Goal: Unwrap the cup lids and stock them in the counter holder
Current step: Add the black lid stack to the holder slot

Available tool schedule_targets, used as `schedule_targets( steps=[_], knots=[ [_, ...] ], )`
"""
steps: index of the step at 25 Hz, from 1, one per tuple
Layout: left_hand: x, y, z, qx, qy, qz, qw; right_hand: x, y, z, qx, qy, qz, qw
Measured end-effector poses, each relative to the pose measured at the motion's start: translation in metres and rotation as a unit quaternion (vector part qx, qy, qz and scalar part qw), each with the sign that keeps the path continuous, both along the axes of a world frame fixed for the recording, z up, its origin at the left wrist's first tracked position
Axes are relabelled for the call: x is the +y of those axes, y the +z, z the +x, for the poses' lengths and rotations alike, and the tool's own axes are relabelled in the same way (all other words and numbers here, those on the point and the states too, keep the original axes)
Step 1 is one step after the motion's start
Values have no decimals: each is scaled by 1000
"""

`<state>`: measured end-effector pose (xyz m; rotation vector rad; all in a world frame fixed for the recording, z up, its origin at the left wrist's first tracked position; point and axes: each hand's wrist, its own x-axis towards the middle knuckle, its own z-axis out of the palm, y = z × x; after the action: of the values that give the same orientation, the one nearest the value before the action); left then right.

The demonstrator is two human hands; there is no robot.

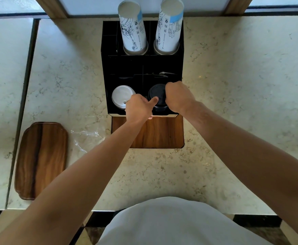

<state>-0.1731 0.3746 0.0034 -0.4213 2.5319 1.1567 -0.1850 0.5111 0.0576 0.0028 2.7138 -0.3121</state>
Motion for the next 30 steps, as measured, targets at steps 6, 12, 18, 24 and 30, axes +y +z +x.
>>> schedule_targets(
  steps=[6, 12, 18, 24, 30],
  knots=[
    [-1, 0, 4, -10, 2, 5, 1000, 0, 4, 4, 28, -11, -13, 999],
    [-5, -1, 6, -1, 11, 8, 1000, 7, 5, 8, 74, -5, -23, 997],
    [-10, 8, 11, 49, 17, 5, 999, 16, 3, 25, 109, -46, -157, 980],
    [-15, 15, 38, 97, -46, -40, 993, 29, 8, 66, 107, -71, -188, 974],
    [-19, 16, 74, 135, -117, -112, 977, 38, 14, 112, 55, -45, -162, 984]
  ],
)
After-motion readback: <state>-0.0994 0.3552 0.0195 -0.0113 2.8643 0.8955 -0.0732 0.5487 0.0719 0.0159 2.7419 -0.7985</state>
